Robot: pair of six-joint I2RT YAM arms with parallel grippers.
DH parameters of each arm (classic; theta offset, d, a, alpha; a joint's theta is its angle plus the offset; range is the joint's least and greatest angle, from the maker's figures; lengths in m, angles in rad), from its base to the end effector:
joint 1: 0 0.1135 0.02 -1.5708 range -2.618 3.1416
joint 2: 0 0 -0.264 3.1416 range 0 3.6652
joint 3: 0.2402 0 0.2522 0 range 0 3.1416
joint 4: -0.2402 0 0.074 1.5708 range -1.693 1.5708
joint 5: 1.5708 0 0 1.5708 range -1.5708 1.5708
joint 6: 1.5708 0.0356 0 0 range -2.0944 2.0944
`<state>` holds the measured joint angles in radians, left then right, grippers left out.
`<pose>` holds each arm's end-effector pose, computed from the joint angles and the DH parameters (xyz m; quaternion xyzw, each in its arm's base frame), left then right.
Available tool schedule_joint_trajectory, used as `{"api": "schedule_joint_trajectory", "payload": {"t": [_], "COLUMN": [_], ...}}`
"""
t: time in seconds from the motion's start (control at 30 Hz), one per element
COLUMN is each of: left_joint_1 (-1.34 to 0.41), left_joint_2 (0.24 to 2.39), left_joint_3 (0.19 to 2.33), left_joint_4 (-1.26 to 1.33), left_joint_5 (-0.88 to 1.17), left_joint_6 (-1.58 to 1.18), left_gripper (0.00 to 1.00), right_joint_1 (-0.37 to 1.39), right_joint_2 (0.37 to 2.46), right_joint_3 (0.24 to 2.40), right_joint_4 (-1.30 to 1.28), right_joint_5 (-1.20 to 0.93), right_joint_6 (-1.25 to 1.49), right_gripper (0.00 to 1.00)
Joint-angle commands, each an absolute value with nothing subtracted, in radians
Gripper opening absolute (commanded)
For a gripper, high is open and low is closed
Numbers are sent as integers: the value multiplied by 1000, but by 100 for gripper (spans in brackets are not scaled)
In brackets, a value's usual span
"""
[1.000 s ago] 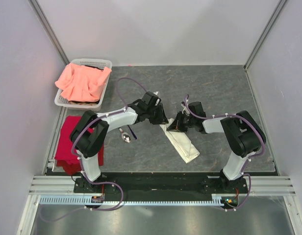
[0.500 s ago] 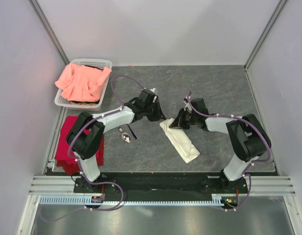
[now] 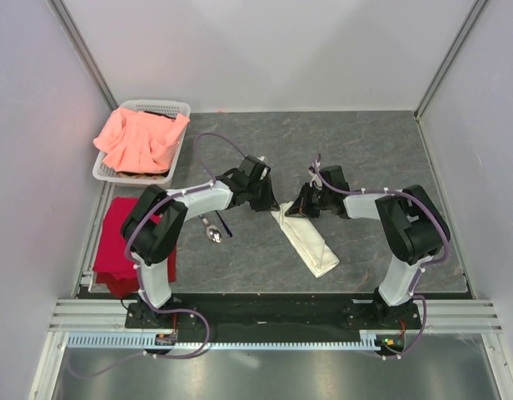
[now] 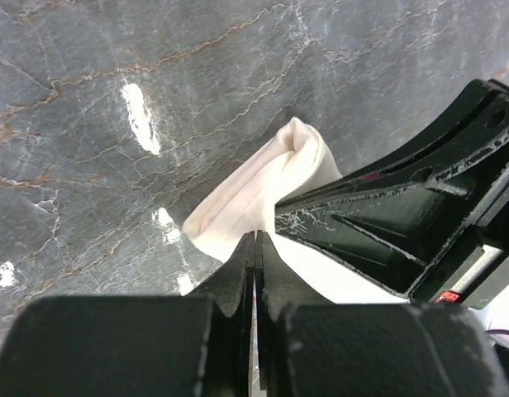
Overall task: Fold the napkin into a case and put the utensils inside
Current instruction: Smooth out the smaller rectangle-folded napkin at the center of the board.
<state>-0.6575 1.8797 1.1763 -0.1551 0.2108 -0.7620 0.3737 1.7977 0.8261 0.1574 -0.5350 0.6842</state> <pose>0.3097 -0.2485 0.1700 -0.0120 0.9327 -0.3007 0.1987 0.3089 0.1406 0.1262 0.0421 0.9006 0.3918 0.1836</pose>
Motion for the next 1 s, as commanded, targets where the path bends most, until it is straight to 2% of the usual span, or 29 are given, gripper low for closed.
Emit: {"api": "schedule_joint_trajectory", "payload": {"t": [0.0,0.13,0.33,0.53,0.77,0.97], "left_joint_1": [-653,-655,-672,-663,-663,-664], "left_joint_2": [1920,1988,2036,1984,1896,1894], "left_joint_3": [1235,1261,1256,1213,1186,1169], "left_joint_4": [-163,-123,-74,-61,-77,-72], "left_joint_5": [204,283,296,287,288,304], "left_joint_6": [-752,-785,-837,-821,-782,-784], "left_gripper": [2,2,2,2,7,8], "right_joint_1": [373,383,405,382,371,373], "right_joint_2": [1836,1861,1890,1846,1705,1663], "right_joint_3": [854,838,789,778,802,776], "right_joint_4": [227,282,407,327,138,107], "right_joint_5": [-560,-566,-604,-588,-514,-492], "right_joint_6": [689,729,802,749,654,637], "right_gripper": [3,3,2,4,11,14]}}
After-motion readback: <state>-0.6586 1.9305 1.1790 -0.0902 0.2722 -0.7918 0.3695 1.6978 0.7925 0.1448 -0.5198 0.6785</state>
